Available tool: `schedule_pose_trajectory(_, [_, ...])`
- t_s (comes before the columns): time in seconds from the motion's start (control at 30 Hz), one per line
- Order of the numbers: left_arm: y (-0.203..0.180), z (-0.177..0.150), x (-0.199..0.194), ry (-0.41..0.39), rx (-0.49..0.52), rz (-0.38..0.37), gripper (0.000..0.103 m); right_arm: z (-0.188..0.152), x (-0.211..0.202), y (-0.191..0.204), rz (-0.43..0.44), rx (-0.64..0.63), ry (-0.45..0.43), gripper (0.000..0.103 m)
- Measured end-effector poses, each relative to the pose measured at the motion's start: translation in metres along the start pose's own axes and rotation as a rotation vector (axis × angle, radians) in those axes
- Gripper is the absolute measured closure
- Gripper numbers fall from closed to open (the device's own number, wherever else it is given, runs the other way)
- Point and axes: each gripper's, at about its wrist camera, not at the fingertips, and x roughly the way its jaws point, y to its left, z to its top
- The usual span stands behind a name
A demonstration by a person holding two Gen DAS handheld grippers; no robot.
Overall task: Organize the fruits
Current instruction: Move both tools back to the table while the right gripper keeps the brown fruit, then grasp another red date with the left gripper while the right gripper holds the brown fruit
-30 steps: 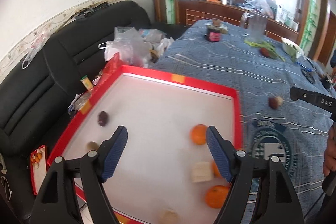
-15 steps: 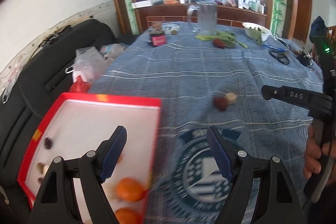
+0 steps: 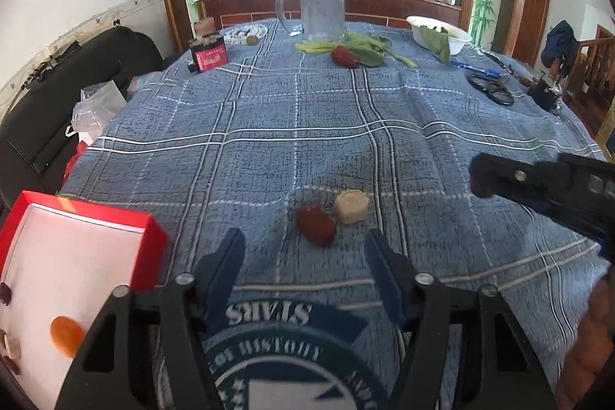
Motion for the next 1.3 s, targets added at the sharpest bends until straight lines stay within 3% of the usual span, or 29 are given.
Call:
schedule_pose_trajectory(0.2, [0.008,0.001,0.016,0.031,-0.033,0.002,0.061,0.0,0.004,-0.003,0.014,0.017,0.019,0.077])
schedule_pose_trajectory(0.47, [0.021,-0.004,0.017,0.038,-0.086,-0.01,0.062,-0.003,0.009,-0.001,0.022,0.016,0.05,0.077])
schedule_pose_trajectory(0.67, [0.03,-0.002,0.019,0.028,-0.123,-0.061,0.063,-0.01,0.009,0.016,0.047,-0.077,0.053,0.077])
schedule_pose_trajectory(0.97, [0.046,-0.002,0.02,0.022,-0.186,-0.1,0.084,-0.022,0.018,0.03,0.071,-0.148,0.086,0.077])
schedule_pose_trajectory(1.3, [0.054,-0.016,0.006,0.018,-0.214,-0.118,0.084,-0.021,0.029,0.042,0.013,-0.204,0.116,0.077])
